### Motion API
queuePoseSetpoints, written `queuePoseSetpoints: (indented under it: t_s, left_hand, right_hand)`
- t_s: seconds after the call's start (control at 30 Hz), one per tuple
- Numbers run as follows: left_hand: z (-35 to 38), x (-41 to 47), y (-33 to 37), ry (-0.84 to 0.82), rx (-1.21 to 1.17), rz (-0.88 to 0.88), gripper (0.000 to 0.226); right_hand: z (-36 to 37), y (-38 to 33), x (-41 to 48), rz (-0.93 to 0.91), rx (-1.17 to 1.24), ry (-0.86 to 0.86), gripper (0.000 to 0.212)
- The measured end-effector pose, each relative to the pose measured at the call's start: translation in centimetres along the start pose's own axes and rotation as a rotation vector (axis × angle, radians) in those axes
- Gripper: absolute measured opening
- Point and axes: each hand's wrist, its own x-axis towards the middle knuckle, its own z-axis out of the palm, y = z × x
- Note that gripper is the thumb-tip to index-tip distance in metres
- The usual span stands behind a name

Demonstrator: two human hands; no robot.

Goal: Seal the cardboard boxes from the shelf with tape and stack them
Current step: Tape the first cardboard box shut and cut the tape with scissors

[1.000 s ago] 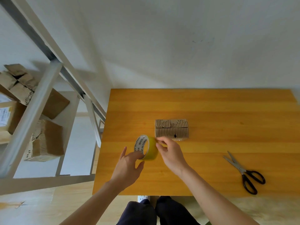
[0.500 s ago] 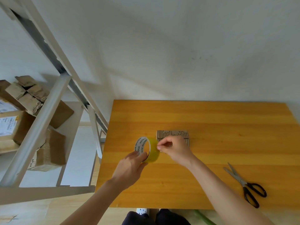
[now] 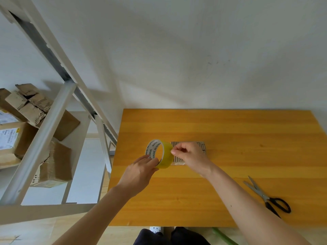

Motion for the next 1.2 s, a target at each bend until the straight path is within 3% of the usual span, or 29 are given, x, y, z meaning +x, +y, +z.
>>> queuePoseSetpoints:
  t_s: [0.13,0.33,0.57,0.67,0.77,0.9,1.0,1.2]
  left_hand:
    - [-0.7,0.8,-0.1,0.022,-0.182,-0.096,0.013]
    - [-1.2,1.7,0.0,0.022,-0.292,-0.231,0.014]
    - [-1.7,2.9,1.2,-0.07,-0.484,-0.29,0.006]
    - [-2.2,3.5,1.4,-0.159,-0.531,-0.268,0.014]
    - [-2.5,4.1,1.2,-0.228,-0.541,-0.268,0.004]
    - [-2.6,4.5,1.0,-0.263,-0.552,-0.255,0.007]
    - [-2.6,4.8,0.8,-0.218,-0.555,-0.301,0.026]
    - [-2.8,5.5,-0.6,-0.188,-0.526,-0.362,0.05]
  right_hand:
    - [-0.3,-0.6,0.3,-0.069,0.062,0.1,0.011]
    - [-0.3,-0.5,0.1,-0.038,0.238,0.145,0.009]
    - [-3.1,-1.3,0.8,-0.015,0.22,0.034,0.006]
    - [-3.1,-1.2,1.0,0.016,0.178,0.109,0.025]
    - [-3.7,-1.2,1.2,0.196,0.239,0.127,0.046]
    - [-4.8,-1.2,1.0,0.36,0.33,-0.027,0.023]
    - [-4.7,-0.9,1.0,0.322,0.327,0.044,0.01]
    - [-4.4,-1.3,1.1,0.19,0.345,0.102,0.005]
